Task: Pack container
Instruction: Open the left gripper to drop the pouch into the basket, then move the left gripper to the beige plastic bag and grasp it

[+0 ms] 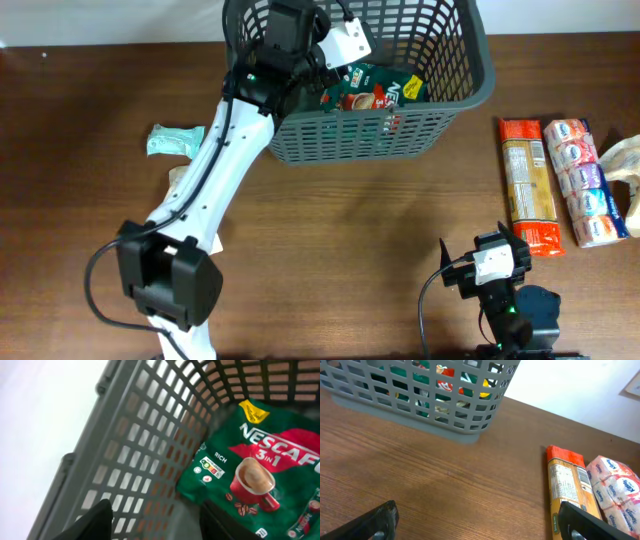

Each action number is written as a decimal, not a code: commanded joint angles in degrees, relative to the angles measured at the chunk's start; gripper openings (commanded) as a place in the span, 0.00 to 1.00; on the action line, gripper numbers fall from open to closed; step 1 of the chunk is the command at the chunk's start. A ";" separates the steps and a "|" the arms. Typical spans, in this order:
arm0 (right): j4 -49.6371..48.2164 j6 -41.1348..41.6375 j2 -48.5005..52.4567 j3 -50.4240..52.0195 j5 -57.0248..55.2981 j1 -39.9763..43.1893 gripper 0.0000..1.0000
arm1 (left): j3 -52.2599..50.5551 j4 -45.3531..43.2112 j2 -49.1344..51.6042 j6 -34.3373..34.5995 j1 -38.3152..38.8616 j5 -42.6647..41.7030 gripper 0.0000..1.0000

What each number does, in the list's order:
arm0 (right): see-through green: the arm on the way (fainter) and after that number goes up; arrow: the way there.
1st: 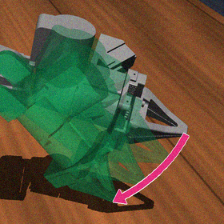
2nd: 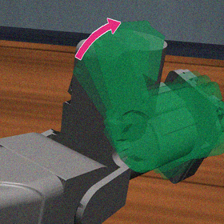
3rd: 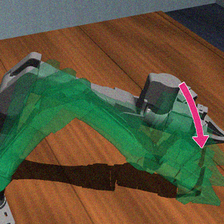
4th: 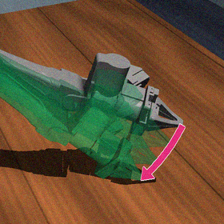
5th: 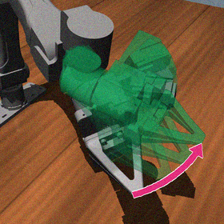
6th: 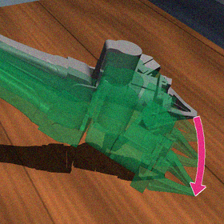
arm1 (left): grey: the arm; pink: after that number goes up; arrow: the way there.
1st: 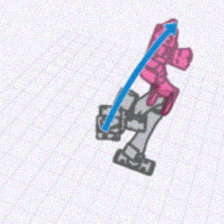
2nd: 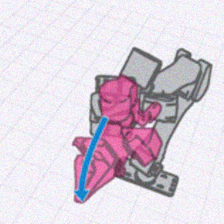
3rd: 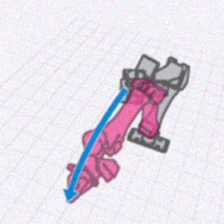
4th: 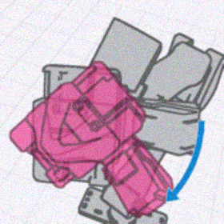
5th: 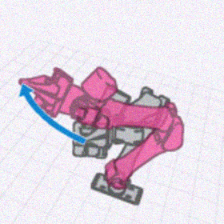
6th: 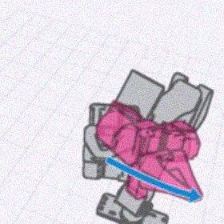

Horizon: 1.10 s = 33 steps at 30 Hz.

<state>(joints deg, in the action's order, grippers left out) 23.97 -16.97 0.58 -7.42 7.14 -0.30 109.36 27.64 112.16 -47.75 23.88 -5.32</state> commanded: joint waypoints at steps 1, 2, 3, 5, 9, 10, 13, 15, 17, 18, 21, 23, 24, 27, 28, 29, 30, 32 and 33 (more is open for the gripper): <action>0.09 -0.11 -0.37 0.39 -0.09 0.37 0.99 | 1.11 0.26 -8.41 6.93 -0.42 6.86 0.49; 0.09 -0.09 -0.37 0.39 -0.09 0.37 0.99 | 1.11 0.61 -10.12 7.87 -0.39 9.66 0.48; 0.09 -0.11 -0.37 0.39 -0.09 0.37 0.99 | 1.11 1.31 -11.98 8.76 -0.39 12.20 0.47; 0.09 -0.11 -0.37 0.39 -0.09 0.37 0.99 | 1.11 3.87 -16.65 11.52 -0.42 16.68 0.47; 0.09 -0.11 -0.37 0.39 -0.09 0.37 0.99 | 1.11 12.70 -25.97 27.82 -1.92 23.41 0.48; 0.09 -0.11 -0.37 0.39 -0.09 0.37 1.00 | 1.11 15.82 -27.89 32.17 -2.97 23.26 0.48; 0.09 -0.11 -0.37 0.39 -0.09 0.37 0.99 | 1.11 27.12 -33.00 42.27 -7.76 23.12 0.48; 0.09 -0.09 -0.37 0.39 -0.09 0.37 0.99 | 1.11 32.48 -34.64 43.45 -10.51 23.12 0.48; 0.09 -0.09 -0.37 0.39 -0.07 0.37 0.99 | 1.11 37.90 -35.06 43.43 -13.33 23.32 0.53; 0.09 -0.09 -0.37 0.39 -0.09 0.37 0.99 | 1.05 40.39 -34.99 43.43 -14.56 23.30 0.54; 0.09 -0.09 -0.37 0.39 -0.09 0.37 0.99 | -0.04 47.69 -33.73 43.45 -17.90 23.12 0.56; 0.09 -0.11 -0.37 0.39 -0.09 0.37 0.99 | -1.05 51.89 -32.41 43.47 -19.87 22.64 0.56; 0.09 -0.11 -0.37 0.39 -0.09 0.37 0.99 | -2.08 53.72 -31.54 43.91 -20.94 22.16 0.56; 0.09 -0.11 -0.37 0.39 -0.09 0.37 0.99 | -7.43 54.99 -29.07 44.35 -24.04 18.03 0.57; 0.09 -0.11 -0.37 0.39 -0.09 0.37 0.99 | -9.66 54.27 -28.41 44.35 -24.79 16.37 0.59; 0.09 -0.09 -0.37 0.39 -0.09 0.37 0.99 | -13.03 52.83 -27.56 44.30 -25.57 14.01 0.61; 0.09 -0.11 -0.37 0.39 -0.09 0.37 0.99 | -15.15 51.87 -27.08 44.30 -25.99 12.87 0.62; 0.09 -0.09 -0.37 0.39 -0.09 0.37 0.99 | -26.36 45.35 -24.20 44.28 -26.71 9.46 0.78; 0.09 -0.11 -0.37 0.39 -0.09 0.37 0.99 | -29.14 43.47 -23.19 44.28 -26.71 9.03 0.79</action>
<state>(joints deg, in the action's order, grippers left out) 23.97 -16.95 0.58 -7.42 7.14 -0.30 89.32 75.07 85.84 -3.90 -2.39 9.41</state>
